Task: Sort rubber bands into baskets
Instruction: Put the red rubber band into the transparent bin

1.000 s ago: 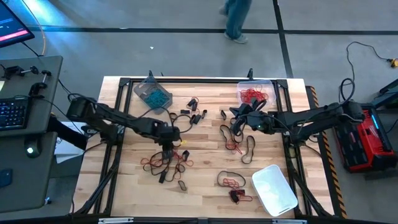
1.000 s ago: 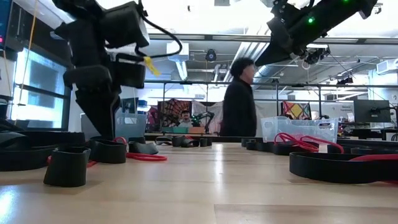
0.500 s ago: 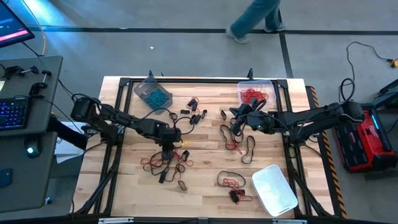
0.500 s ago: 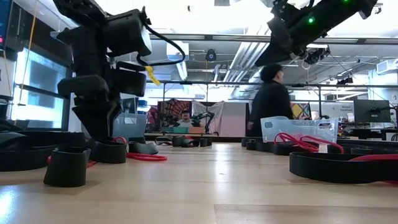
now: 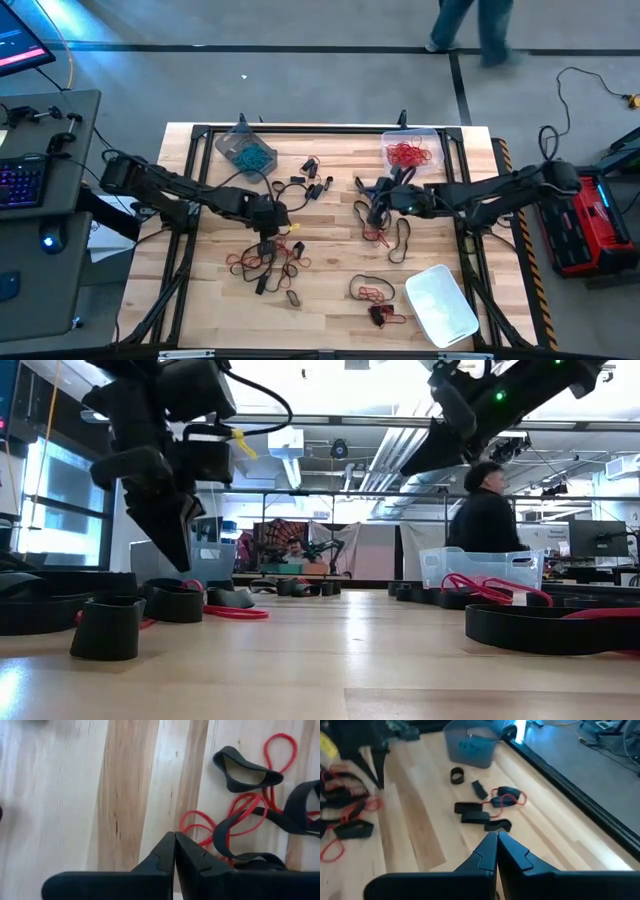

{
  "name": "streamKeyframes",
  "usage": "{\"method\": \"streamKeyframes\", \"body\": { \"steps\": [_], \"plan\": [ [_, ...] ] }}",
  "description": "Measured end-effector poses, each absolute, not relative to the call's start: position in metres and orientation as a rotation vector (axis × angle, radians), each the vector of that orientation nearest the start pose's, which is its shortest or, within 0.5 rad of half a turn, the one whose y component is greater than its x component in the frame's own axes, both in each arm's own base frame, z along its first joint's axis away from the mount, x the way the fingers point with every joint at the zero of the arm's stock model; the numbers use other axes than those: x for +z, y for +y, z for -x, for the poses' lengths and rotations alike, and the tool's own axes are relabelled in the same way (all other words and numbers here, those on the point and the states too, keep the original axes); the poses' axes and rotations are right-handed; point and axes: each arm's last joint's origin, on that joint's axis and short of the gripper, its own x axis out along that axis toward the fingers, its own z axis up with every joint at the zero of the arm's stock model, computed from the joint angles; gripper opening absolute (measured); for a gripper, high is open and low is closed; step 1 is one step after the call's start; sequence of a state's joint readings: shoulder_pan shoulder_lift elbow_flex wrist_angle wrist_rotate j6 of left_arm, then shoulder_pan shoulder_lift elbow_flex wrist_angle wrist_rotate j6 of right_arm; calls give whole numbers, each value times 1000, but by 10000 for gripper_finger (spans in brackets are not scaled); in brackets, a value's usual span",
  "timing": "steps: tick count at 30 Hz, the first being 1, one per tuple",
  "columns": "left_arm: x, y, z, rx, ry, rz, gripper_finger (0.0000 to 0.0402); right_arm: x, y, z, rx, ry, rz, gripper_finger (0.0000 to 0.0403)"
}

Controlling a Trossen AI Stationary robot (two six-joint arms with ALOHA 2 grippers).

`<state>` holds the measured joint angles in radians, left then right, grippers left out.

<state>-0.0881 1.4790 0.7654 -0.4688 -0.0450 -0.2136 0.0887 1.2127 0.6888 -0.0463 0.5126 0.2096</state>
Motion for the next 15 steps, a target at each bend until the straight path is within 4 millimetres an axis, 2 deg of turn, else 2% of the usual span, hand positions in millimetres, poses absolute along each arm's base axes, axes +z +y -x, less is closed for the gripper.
{"method": "streamKeyframes", "body": {
  "steps": [5,15],
  "plan": [
    [160,-27,-256,75,1193,124,20,212,17,-262,-438,536,-5,0],
    [141,-33,-259,99,1269,178,97,181,21,-284,-432,572,10,0]
  ]
}}
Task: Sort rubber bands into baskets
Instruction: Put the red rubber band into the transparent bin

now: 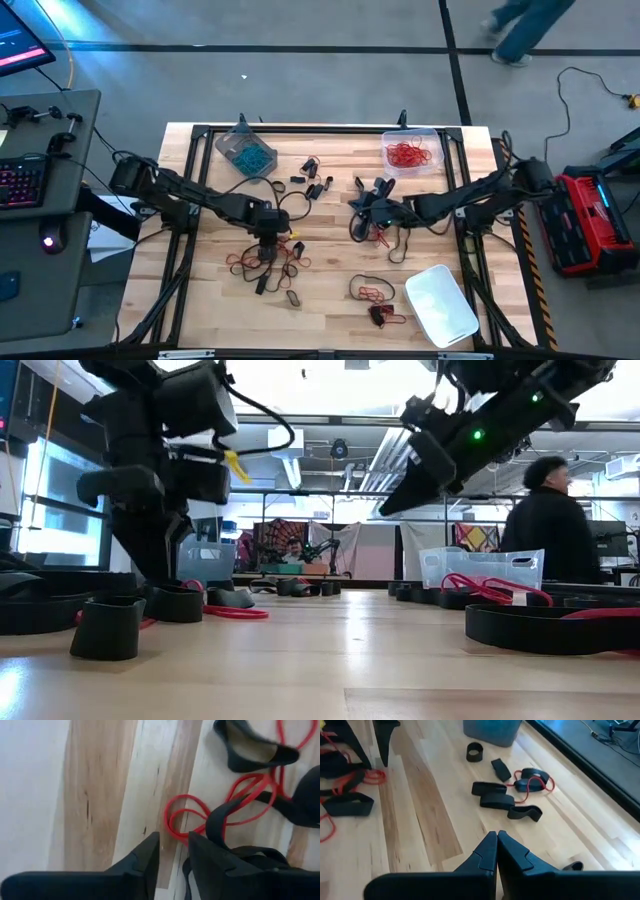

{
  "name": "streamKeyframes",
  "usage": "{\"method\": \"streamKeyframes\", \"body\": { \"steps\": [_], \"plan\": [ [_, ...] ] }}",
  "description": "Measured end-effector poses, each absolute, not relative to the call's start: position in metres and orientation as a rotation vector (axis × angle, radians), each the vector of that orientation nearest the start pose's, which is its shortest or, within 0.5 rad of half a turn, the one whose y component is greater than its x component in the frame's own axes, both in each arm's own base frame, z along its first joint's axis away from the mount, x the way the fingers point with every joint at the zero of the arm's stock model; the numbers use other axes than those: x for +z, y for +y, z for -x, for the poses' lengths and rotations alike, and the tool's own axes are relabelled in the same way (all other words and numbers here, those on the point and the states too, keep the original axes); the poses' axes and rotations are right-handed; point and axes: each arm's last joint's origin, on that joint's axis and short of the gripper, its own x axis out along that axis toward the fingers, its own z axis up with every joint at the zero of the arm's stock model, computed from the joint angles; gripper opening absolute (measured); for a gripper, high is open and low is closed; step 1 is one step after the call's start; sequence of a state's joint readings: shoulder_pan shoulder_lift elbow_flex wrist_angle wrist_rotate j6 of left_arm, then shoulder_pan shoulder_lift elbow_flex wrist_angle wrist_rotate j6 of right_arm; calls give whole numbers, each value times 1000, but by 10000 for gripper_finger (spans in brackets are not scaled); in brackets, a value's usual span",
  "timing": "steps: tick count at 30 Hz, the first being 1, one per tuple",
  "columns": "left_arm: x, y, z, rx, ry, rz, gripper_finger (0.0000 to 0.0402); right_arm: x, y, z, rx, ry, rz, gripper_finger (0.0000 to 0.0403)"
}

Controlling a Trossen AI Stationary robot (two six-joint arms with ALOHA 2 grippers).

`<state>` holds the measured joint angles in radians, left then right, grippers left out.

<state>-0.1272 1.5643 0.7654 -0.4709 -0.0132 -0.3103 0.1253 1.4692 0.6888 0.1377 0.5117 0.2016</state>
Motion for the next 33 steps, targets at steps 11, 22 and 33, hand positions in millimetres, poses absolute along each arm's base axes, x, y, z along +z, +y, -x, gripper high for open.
{"method": "streamKeyframes", "body": {
  "steps": [11,22,33],
  "plan": [
    [132,-33,-262,93,1302,159,79,176,22,-287,-432,570,9,0],
    [152,-31,-257,86,1221,91,2,177,22,-287,-423,566,4,0],
    [168,-31,-254,91,1148,48,0,177,22,-287,-415,570,28,0]
  ]
}}
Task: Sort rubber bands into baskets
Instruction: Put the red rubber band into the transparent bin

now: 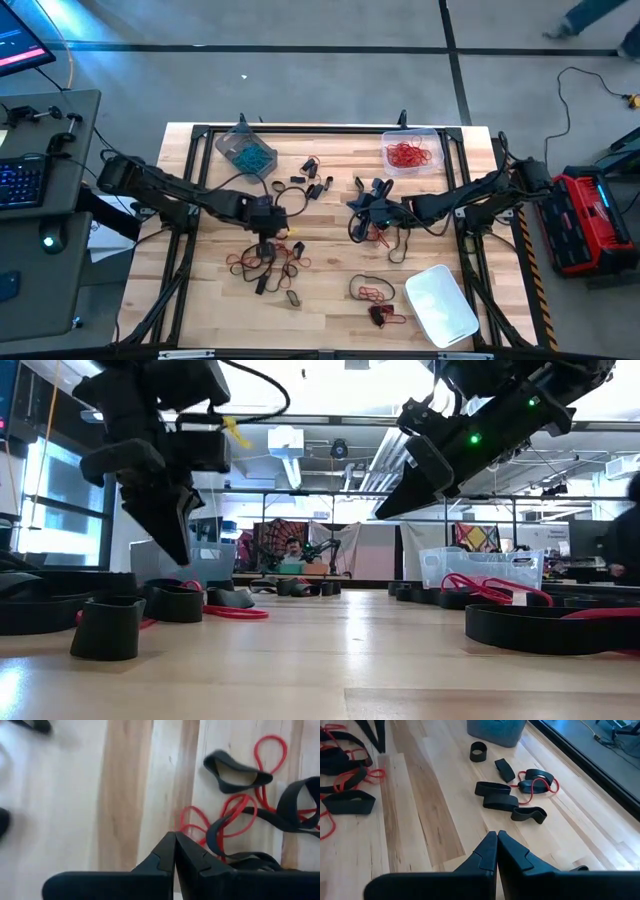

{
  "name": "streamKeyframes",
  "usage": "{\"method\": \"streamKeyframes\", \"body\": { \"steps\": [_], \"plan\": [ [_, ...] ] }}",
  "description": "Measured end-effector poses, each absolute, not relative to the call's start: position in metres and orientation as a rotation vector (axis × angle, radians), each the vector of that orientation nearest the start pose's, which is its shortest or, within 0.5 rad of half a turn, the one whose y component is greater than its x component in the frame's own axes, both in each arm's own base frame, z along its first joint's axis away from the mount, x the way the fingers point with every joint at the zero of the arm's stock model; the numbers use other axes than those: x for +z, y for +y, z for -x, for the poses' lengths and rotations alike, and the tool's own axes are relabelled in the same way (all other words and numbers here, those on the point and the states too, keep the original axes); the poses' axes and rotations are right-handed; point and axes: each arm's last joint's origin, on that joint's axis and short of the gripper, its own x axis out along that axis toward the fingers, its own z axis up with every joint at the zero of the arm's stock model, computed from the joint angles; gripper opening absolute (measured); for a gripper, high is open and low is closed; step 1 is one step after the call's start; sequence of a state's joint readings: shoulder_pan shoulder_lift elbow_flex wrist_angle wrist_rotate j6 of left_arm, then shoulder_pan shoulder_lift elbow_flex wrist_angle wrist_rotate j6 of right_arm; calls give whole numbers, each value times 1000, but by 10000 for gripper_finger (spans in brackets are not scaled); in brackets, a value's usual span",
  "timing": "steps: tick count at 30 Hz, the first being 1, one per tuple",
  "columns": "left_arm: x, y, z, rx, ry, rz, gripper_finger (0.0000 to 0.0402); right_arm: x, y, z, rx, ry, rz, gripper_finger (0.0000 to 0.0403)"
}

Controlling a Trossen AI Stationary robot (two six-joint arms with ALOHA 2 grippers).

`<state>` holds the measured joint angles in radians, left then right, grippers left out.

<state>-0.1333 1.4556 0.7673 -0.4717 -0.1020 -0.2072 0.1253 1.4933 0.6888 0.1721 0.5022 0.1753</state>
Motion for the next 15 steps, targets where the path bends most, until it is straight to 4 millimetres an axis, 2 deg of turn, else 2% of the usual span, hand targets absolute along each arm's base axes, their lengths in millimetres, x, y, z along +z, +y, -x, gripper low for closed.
{"method": "streamKeyframes", "body": {
  "steps": [8,15],
  "plan": [
    [190,-28,-252,138,1001,-3,0,180,24,-290,-354,542,23,4],
    [207,-28,-256,120,852,-14,0,185,25,-294,-315,484,-6,56]
  ]
}}
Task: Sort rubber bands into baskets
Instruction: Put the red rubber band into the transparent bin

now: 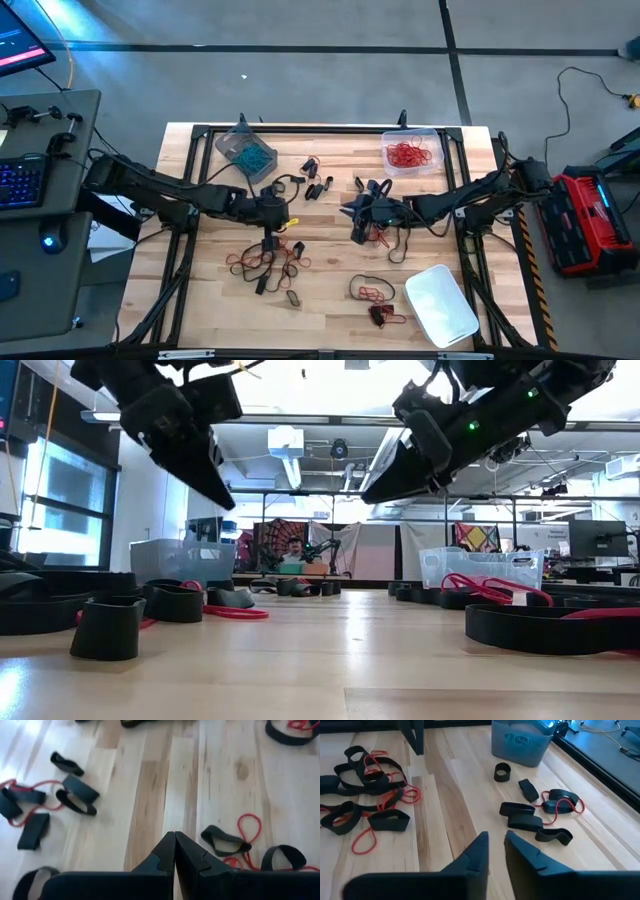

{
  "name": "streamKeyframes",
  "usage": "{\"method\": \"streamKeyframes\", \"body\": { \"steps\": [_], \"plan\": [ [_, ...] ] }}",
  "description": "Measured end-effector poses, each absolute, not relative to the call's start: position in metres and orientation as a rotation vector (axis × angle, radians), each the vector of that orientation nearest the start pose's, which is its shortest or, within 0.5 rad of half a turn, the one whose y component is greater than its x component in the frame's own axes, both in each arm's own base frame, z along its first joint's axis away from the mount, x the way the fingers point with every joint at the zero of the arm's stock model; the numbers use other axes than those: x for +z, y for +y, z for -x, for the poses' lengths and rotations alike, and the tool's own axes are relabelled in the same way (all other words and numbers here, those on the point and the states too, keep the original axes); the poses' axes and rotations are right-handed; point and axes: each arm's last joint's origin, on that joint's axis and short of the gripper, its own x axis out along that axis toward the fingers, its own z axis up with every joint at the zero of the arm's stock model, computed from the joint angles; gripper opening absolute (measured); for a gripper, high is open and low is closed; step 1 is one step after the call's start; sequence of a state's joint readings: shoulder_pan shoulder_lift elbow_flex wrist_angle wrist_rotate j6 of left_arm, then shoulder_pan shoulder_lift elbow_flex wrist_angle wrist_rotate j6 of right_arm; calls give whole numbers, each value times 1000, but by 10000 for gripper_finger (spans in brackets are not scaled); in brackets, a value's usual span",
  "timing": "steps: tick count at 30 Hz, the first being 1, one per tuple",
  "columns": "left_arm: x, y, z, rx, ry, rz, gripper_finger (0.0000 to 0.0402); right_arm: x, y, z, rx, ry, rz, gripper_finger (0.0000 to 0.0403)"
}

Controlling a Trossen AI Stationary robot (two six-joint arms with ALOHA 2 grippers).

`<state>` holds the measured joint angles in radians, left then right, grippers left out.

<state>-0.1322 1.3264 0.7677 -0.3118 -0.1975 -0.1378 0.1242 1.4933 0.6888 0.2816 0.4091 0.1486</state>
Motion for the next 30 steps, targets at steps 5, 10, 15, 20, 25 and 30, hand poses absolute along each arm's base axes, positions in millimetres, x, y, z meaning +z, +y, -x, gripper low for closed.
{"method": "streamKeyframes", "body": {
  "steps": [5,10,15,20,25,30],
  "plan": [
    [214,-28,-256,114,806,-14,0,185,25,-294,-315,481,-7,102],
    [207,-29,-251,89,898,-8,6,186,25,-294,-314,465,-12,119],
    [193,-29,-247,95,1027,17,39,187,25,-295,-314,462,-13,119],
    [180,-32,-253,51,1082,51,83,187,25,-295,-314,462,-12,119],
    [172,-33,-260,29,1078,14,115,186,25,-294,-314,469,-10,119],
    [170,-32,-260,24,1086,2,129,186,25,-294,-314,470,-10,119]
  ]
}}
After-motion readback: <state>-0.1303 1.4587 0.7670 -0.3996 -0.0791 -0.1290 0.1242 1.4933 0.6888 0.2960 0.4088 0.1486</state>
